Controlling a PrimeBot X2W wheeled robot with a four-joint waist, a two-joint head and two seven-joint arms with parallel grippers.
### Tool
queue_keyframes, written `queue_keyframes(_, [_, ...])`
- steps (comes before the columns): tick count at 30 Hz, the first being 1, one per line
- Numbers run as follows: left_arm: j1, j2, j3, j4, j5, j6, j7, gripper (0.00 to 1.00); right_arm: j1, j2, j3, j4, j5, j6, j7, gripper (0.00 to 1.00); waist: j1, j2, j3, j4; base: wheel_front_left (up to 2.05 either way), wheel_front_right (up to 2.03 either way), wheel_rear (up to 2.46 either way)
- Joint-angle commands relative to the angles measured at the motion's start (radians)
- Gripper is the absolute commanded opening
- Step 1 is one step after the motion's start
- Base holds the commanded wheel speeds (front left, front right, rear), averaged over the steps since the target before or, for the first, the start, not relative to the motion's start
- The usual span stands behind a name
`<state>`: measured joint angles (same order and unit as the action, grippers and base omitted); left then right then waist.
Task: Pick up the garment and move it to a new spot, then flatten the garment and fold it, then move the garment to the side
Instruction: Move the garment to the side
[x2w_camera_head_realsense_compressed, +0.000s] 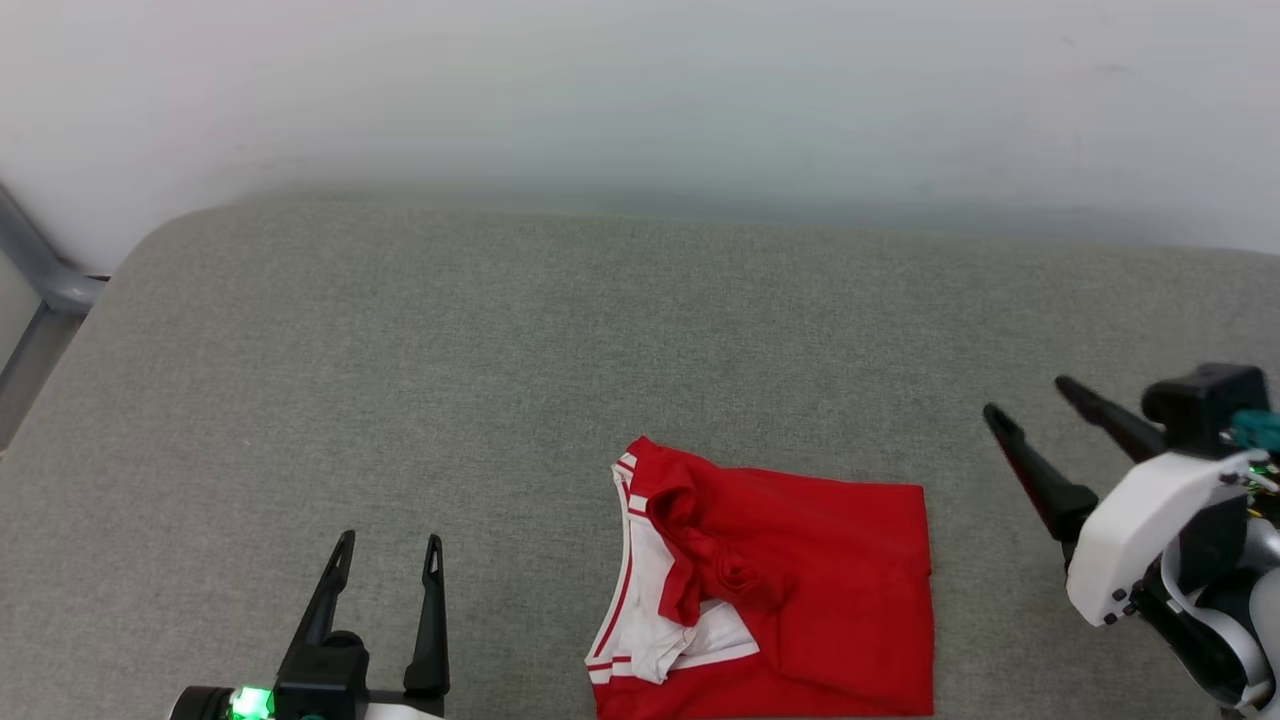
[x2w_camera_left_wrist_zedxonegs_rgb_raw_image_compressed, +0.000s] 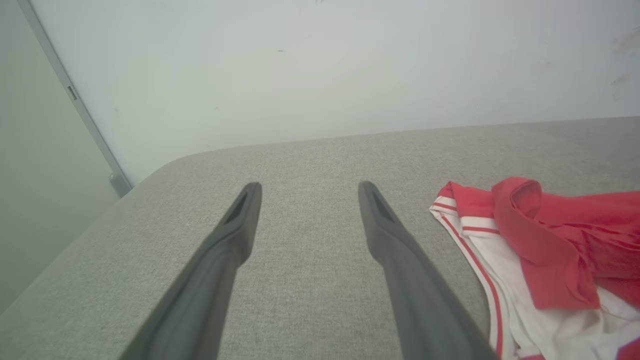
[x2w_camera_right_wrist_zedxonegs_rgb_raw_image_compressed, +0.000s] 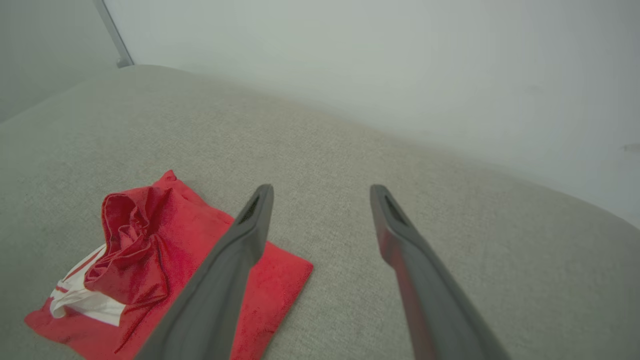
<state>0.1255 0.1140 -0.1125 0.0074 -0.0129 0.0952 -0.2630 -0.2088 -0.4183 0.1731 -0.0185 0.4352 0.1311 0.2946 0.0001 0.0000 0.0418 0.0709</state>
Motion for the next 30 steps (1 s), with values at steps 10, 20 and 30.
queue_keyframes(10, [-0.039,-0.012,-0.012,0.005,0.002,-0.001,-0.002,1.00,-0.074,-0.094,0.129,0.082,0.234,-0.001,0.389,1.00,-0.0001,0.0000,0.043,0.031,0.00,0.00,0.00])
queue_keyframes(20, [-0.074,-0.022,-0.024,0.005,-0.001,0.000,-0.002,1.00,-0.033,-0.072,0.154,0.162,0.353,-0.001,0.496,1.00,-0.0001,0.0000,0.105,0.071,0.00,0.00,0.00])
queue_keyframes(30, [-0.109,-0.028,-0.033,0.010,0.002,-0.005,-0.002,1.00,-0.038,-0.017,0.216,0.271,0.389,-0.001,0.473,1.00,-0.0001,0.0000,0.156,0.096,0.00,0.00,0.00])
